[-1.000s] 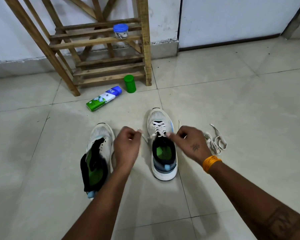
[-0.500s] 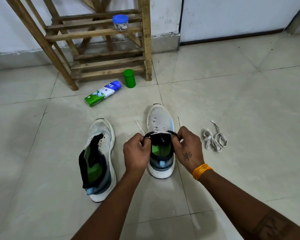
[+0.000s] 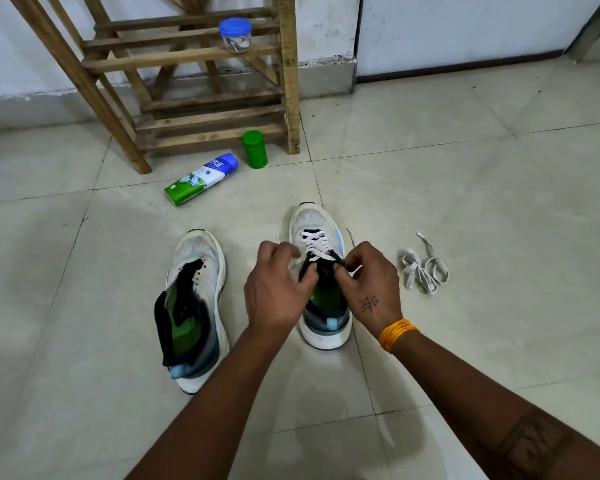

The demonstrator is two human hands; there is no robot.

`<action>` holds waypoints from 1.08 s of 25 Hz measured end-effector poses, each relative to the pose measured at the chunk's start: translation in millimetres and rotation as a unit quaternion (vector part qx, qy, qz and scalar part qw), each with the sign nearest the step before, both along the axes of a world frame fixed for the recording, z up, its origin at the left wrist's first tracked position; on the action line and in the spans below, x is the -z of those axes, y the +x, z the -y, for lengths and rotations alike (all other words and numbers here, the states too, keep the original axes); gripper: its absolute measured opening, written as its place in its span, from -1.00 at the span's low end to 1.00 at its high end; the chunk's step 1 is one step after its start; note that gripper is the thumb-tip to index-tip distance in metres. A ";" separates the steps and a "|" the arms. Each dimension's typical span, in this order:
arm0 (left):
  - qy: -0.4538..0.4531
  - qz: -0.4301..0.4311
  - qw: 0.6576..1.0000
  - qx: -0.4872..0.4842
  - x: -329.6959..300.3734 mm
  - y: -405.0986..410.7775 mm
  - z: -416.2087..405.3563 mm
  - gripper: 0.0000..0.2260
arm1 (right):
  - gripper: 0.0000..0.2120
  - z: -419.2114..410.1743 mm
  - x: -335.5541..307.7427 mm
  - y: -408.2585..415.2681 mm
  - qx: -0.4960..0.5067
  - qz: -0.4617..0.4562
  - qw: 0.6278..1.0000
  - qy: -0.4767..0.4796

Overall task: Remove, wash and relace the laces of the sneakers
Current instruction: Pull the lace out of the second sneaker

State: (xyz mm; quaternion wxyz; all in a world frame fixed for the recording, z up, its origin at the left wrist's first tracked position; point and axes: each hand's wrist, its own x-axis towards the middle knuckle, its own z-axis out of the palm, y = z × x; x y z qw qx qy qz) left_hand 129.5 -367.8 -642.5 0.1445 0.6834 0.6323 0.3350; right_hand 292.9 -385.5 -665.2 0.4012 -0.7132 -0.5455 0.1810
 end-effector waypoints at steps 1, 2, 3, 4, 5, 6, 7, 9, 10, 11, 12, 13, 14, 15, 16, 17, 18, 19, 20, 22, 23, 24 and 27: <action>0.004 -0.040 0.998 0.043 -6.9 3.3 -5.1 -0.76 | -0.81 1.5 -0.1 -1.7 -0.002 -0.004 1.000 0.006; -0.005 -0.092 0.991 0.092 -13.6 7.5 -12.2 -0.74 | -0.81 3.0 -0.2 -3.2 -0.002 -0.007 1.000 0.014; -0.020 -0.152 0.979 0.137 -19.4 12.7 -19.0 -0.75 | -0.81 4.9 0.0 -4.5 -0.001 -0.008 1.000 0.022; -0.032 -0.202 0.964 0.171 -23.7 16.8 -24.8 -0.79 | -0.80 6.7 0.2 -5.6 0.001 -0.010 1.000 0.026; -0.034 -0.227 0.954 0.193 -25.7 19.0 -30.1 -0.83 | -0.80 8.0 0.6 -6.6 0.004 -0.013 1.000 0.027; -0.028 -0.227 0.952 0.203 -26.3 19.3 -34.3 -0.86 | -0.80 8.7 1.5 -7.3 0.008 -0.016 1.000 0.025; -0.015 -0.212 0.956 0.202 -23.4 18.4 -37.1 -0.87 | -0.80 9.8 2.8 -7.9 0.016 -0.017 0.999 0.025; 0.003 -0.124 0.983 0.136 -12.7 10.6 -40.1 -0.88 | -0.80 11.7 4.2 -10.2 0.038 -0.021 0.999 0.030; -0.002 -0.055 0.996 0.067 -7.6 3.5 -42.9 -0.88 | -0.79 11.7 4.1 -11.7 0.048 -0.023 0.998 0.034; -0.020 0.006 1.000 -0.001 -2.5 -4.3 -45.9 -0.88 | -0.78 11.2 4.5 -13.2 0.055 -0.023 0.998 0.037; -0.042 0.035 0.998 -0.043 2.4 -10.4 -46.6 -0.87 | -0.77 11.6 5.5 -15.4 0.057 -0.022 0.997 0.042; -0.051 0.035 0.997 -0.054 5.2 -13.3 -44.6 -0.89 | -0.77 12.0 6.3 -17.8 0.054 -0.021 0.997 0.049; -0.042 0.018 0.998 -0.034 6.7 -13.3 -41.0 -0.92 | -0.78 12.2 6.9 -19.4 0.049 -0.022 0.997 0.057; -0.022 -0.006 1.000 0.006 4.9 -10.2 -37.5 -0.91 | -0.79 11.9 7.4 -19.5 0.044 -0.023 0.997 0.063; 0.000 -0.035 0.998 0.058 0.6 -5.5 -34.9 -0.85 | -0.80 11.1 8.2 -18.3 0.038 -0.024 0.997 0.066; 0.011 -0.073 0.990 0.117 -3.4 -0.9 -33.4 -0.79 | -0.80 10.8 9.2 -17.6 0.033 -0.024 0.997 0.068; 0.014 -0.121 0.979 0.166 -7.1 3.6 -33.2 -0.78 | -0.80 10.5 9.7 -17.6 0.031 -0.024 0.997 0.068; 0.012 -0.169 0.965 0.199 -10.6 6.6 -34.6 -0.81 | -0.80 10.5 10.1 -17.4 0.030 -0.025 0.997 0.067; 0.010 -0.206 0.955 0.215 -13.8 7.3 -37.3 -0.85 | -0.80 10.8 10.5 -17.2 0.029 -0.028 0.997 0.067; 0.018 -0.224 0.949 0.222 -16.0 6.2 -40.5 -0.87 | -0.80 12.0 10.2 -17.3 0.027 -0.033 0.997 0.069; 0.026 -0.219 0.949 0.226 -15.8 6.5 -39.4 -0.87 | -0.80 12.5 9.9 -17.1 0.027 -0.034 0.997 0.069; 0.034 -0.218 0.948 0.231 -15.6 7.3 -37.2 -0.86 | -0.80 12.3 9.6 -16.5 0.026 -0.033 0.997 0.068; 0.016 -0.191 0.955 0.224 -18.2 12.0 -29.5 -0.79 | -0.79 11.9 8.4 -15.7 0.022 -0.037 0.997 0.069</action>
